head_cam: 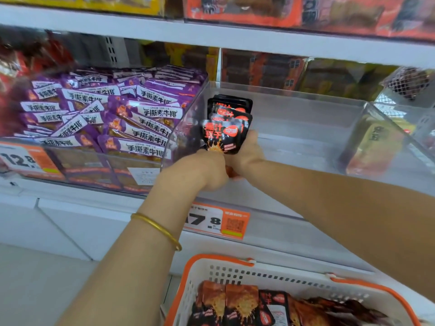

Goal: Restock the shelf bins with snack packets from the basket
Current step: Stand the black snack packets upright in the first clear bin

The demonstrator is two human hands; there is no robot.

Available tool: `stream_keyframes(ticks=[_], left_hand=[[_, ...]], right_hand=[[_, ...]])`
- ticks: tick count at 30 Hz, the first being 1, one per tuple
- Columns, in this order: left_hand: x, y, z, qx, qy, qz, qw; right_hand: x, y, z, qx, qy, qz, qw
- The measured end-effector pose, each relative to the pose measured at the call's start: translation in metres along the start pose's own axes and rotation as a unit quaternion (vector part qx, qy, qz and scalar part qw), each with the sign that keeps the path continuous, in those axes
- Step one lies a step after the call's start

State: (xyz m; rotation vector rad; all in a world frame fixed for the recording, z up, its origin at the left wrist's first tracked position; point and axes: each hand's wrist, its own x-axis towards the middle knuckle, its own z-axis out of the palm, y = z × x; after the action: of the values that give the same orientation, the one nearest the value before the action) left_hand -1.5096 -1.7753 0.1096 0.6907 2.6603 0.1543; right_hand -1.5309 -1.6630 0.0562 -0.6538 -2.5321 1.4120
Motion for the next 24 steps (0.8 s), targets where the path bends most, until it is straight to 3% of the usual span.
stream_keyframes(ticks=[5,11,17,24], left_hand=[[0.001,0.010,0.001,0.028,-0.011,-0.003,1.000],[0.005,0.011,0.004,0.027,-0.010,-0.017,0.999],[0.009,0.011,0.002,0.038,-0.015,-0.015,0.999],[0.009,0.008,0.004,0.011,-0.002,-0.013,1.000]], right_hand=[[0.006,0.000,0.003,-0.002,0.024,-0.018,1.000],[0.011,0.003,0.006,-0.015,0.021,0.058,0.998],[0.007,-0.005,0.006,-0.045,0.061,-0.008,0.997],[0.008,-0.003,0.003,-0.017,0.024,0.041,0.999]])
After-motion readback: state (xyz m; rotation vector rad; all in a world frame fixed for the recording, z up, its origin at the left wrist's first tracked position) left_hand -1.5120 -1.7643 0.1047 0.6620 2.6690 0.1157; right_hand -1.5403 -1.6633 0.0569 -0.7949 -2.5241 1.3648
